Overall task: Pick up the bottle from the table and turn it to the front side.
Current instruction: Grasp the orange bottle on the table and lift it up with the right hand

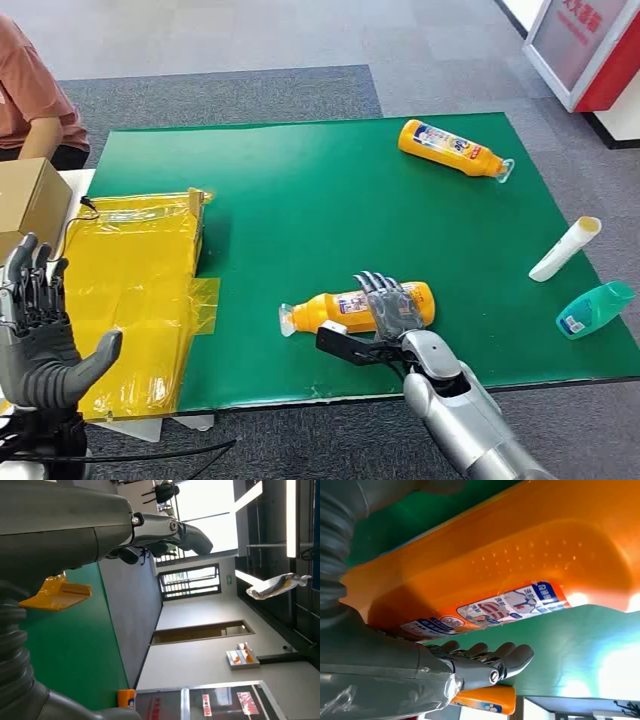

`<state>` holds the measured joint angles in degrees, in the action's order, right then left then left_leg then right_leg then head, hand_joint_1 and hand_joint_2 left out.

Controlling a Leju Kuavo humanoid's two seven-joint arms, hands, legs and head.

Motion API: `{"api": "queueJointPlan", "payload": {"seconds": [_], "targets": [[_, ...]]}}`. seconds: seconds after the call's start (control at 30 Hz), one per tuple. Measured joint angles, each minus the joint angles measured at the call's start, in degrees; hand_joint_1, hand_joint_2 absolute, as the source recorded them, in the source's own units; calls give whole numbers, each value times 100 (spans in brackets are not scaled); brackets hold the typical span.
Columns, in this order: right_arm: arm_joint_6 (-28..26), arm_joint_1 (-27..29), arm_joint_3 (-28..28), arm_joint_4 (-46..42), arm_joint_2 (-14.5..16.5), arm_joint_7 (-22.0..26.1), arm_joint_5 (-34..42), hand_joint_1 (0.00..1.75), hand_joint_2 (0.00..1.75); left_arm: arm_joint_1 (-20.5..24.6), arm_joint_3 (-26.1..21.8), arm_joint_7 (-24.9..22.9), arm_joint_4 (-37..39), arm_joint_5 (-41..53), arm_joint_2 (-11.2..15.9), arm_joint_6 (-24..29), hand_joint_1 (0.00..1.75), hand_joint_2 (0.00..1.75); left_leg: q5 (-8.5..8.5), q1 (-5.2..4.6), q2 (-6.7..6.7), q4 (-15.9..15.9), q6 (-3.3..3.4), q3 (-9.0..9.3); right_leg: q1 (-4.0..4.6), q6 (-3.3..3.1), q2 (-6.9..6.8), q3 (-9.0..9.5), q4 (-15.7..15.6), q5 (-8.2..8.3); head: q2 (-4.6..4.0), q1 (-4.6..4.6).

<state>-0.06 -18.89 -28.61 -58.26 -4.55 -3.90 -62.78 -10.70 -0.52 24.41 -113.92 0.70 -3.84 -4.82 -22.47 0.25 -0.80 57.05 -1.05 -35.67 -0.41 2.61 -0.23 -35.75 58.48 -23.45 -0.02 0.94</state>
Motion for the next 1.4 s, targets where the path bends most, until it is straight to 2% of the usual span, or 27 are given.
{"api": "queueJointPlan", "payload": {"seconds": [0.07, 0.1, 0.9, 0.97, 1.1, 1.4], "targets": [[11, -35, -27, 57, -2, -2, 1, 162, 175, 0, 7, 2, -4, 2, 4, -1, 0, 175, 0, 0, 0, 0, 0, 4, 0, 0, 0, 4, 0, 0, 0, -1], [20, -69, -52, 108, -3, -4, 1, 175, 175, 0, 13, 3, -7, 3, 8, -1, 0, 175, -1, 0, 0, 0, -1, 9, 0, 0, 0, 8, 0, 0, 0, -1], [58, -260, -230, 269, -56, 119, 258, 175, 175, -5, 44, 85, -39, -8, 51, -19, 0, 175, -1, 1, -1, 0, -3, 34, 0, -1, 1, 31, -1, 1, 0, 0], [64, -237, -201, 207, -73, 435, 738, 175, 175, -4, 44, 94, -39, -64, 55, -29, 0, 175, -2, 1, -4, 0, -4, 35, 0, -3, 5, 30, -1, 3, 0, 1], [224, -38, 17, -220, -72, 1402, 2389, 175, 175, 40, 51, 119, -30, -269, 99, -60, 0, 175, -5, 1, -13, 0, -8, 36, 0, -6, 15, 27, -1, 5, 0, -1], [486, 468, 721, -1145, 64, 2031, 4188, 175, 175, 80, 130, 133, 25, -430, 198, -39, 0, 175, -5, 0, -8, 0, -5, 19, -1, -2, 10, 15, 0, 2, 0, -1]]}}
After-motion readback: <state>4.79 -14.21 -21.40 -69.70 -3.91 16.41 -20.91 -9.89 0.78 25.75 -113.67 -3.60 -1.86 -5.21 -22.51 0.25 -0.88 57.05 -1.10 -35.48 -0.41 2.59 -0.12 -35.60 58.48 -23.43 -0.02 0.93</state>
